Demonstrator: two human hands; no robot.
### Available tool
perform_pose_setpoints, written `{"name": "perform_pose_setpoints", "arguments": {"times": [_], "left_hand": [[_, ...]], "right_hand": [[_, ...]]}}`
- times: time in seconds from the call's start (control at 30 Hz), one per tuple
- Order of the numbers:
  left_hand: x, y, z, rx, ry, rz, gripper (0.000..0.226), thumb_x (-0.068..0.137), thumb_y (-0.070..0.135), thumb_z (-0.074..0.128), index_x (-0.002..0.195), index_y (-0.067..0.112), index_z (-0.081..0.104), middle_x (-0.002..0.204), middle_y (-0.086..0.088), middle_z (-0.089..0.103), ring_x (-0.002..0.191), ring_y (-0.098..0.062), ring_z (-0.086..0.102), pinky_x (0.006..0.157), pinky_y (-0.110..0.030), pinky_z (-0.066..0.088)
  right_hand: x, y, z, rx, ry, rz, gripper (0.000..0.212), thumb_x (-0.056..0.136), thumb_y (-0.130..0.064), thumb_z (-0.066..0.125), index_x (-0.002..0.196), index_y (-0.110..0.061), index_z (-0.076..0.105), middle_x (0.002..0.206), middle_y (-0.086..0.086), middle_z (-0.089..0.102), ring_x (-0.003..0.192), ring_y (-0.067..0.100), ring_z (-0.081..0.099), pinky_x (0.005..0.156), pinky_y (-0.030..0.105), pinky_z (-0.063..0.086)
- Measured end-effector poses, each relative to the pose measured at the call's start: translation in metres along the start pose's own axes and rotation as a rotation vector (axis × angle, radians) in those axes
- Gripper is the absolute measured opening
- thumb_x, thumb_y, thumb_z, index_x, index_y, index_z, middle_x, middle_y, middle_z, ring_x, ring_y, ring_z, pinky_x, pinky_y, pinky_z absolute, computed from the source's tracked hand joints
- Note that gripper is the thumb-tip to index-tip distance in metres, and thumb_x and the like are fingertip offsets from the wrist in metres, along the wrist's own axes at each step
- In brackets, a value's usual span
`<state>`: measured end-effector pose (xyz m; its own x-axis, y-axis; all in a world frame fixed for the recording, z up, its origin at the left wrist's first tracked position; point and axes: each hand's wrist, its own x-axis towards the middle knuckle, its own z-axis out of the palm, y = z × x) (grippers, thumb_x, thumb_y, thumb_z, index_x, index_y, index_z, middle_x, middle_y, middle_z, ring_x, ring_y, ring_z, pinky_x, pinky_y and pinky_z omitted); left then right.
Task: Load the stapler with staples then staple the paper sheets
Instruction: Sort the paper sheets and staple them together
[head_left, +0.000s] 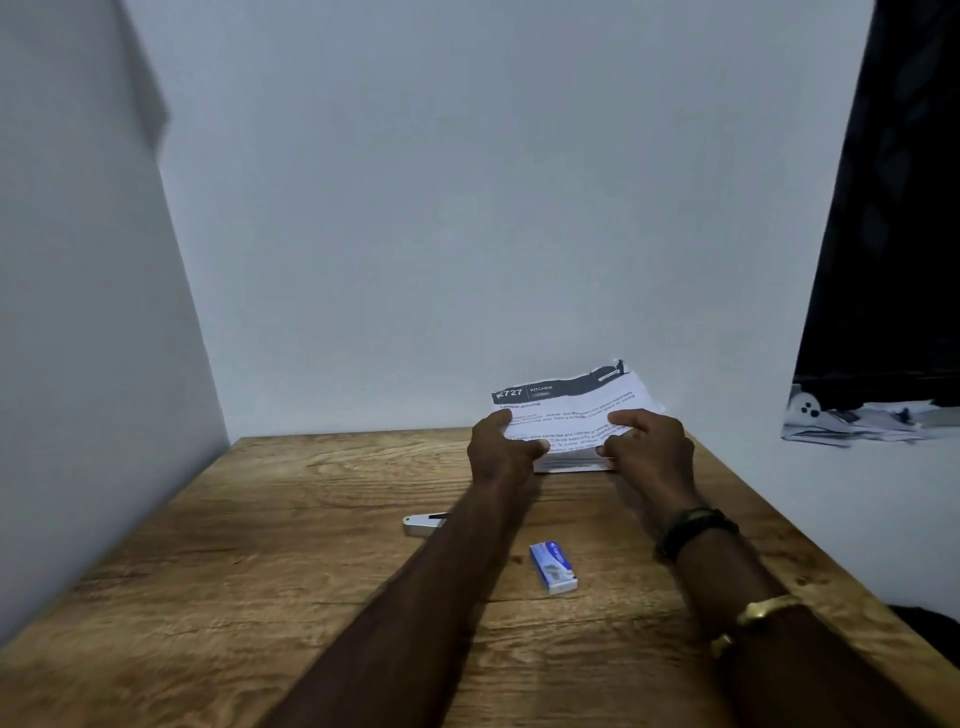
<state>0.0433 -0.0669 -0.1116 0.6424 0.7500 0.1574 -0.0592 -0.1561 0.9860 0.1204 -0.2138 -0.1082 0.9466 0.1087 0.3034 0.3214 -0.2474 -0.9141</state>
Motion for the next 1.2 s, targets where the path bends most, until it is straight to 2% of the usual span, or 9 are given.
{"name": "perform_pose_setpoints", "arguments": {"times": [0.13,0.23,0.4,0.57,0.73,0.9,1.0,1.1,1.2], "left_hand": [[0.004,-0.007,0.018,0.113,-0.042,0.002,0.074,0.075,0.001,0.083,0.142,0.003,0.050,0.141,-0.013,0.056,0.116,-0.017,0.055,0.094,-0.014,0.040],[0.007,-0.010,0.026,0.260,-0.089,0.022,0.071,0.079,0.008,0.080,0.143,0.006,0.049,0.143,-0.013,0.054,0.128,-0.024,0.054,0.110,-0.030,0.044],[0.014,-0.014,0.034,0.561,-0.131,0.089,0.058,0.082,0.024,0.074,0.136,0.013,0.056,0.141,-0.011,0.054,0.133,-0.030,0.048,0.109,-0.037,0.041],[0.019,-0.016,0.041,0.799,-0.153,0.060,0.048,0.087,0.023,0.062,0.134,0.022,0.056,0.142,-0.003,0.054,0.135,-0.027,0.046,0.110,-0.043,0.030],[0.019,-0.022,0.046,0.900,-0.175,0.045,0.039,0.084,0.017,0.052,0.121,0.019,0.061,0.135,-0.003,0.054,0.133,-0.026,0.041,0.112,-0.047,0.027],[0.020,-0.020,0.044,0.864,-0.180,0.014,0.034,0.085,0.017,0.050,0.117,0.019,0.063,0.131,-0.003,0.059,0.130,-0.026,0.046,0.111,-0.044,0.026],[0.021,-0.018,0.040,0.808,-0.179,-0.011,0.035,0.087,0.020,0.052,0.121,0.021,0.062,0.135,-0.003,0.060,0.131,-0.026,0.049,0.109,-0.040,0.026],[0.020,-0.016,0.035,0.730,-0.143,-0.015,0.038,0.089,0.025,0.060,0.127,0.025,0.061,0.140,-0.001,0.059,0.133,-0.025,0.050,0.110,-0.035,0.031],[0.016,-0.014,0.028,0.593,-0.090,0.039,0.036,0.089,0.028,0.067,0.125,0.024,0.064,0.141,-0.003,0.059,0.132,-0.024,0.052,0.111,-0.034,0.040]], "right_hand": [[0.012,0.014,-0.006,-0.043,0.001,0.054,0.041,0.074,-0.005,0.072,0.113,-0.017,0.078,0.115,0.011,0.077,0.106,0.033,0.071,0.098,0.046,0.057],[0.019,0.020,-0.006,-0.069,-0.010,0.089,0.042,0.072,-0.004,0.072,0.111,-0.016,0.078,0.109,0.013,0.078,0.102,0.036,0.073,0.097,0.046,0.058],[0.028,0.028,-0.007,-0.109,-0.020,0.182,0.037,0.071,-0.004,0.070,0.105,-0.018,0.077,0.102,0.012,0.079,0.096,0.034,0.075,0.096,0.044,0.059],[0.028,0.025,-0.007,-0.170,-0.033,0.233,0.023,0.078,-0.007,0.062,0.096,-0.018,0.072,0.057,0.004,0.074,0.047,0.017,0.071,0.066,0.028,0.061],[0.026,0.020,-0.008,-0.326,-0.093,0.237,0.018,0.076,-0.012,0.057,0.074,-0.007,0.074,0.046,-0.001,0.069,0.034,0.009,0.063,0.044,0.017,0.040],[0.027,0.020,-0.006,-0.417,-0.125,0.239,0.022,0.075,-0.014,0.058,0.060,-0.008,0.073,0.045,-0.001,0.068,0.037,0.009,0.065,0.052,0.022,0.050],[0.027,0.019,-0.005,-0.411,-0.137,0.214,0.017,0.072,-0.015,0.059,0.065,-0.009,0.072,0.047,0.000,0.069,0.045,0.014,0.069,0.054,0.023,0.051],[0.023,0.015,-0.001,-0.308,-0.124,0.137,0.018,0.075,-0.018,0.066,0.092,-0.020,0.070,0.075,0.006,0.079,0.072,0.024,0.077,0.081,0.036,0.061],[0.015,0.003,0.005,-0.220,-0.112,0.048,0.028,0.078,-0.019,0.069,0.105,-0.022,0.073,0.106,0.008,0.077,0.101,0.033,0.073,0.096,0.041,0.057]]}}
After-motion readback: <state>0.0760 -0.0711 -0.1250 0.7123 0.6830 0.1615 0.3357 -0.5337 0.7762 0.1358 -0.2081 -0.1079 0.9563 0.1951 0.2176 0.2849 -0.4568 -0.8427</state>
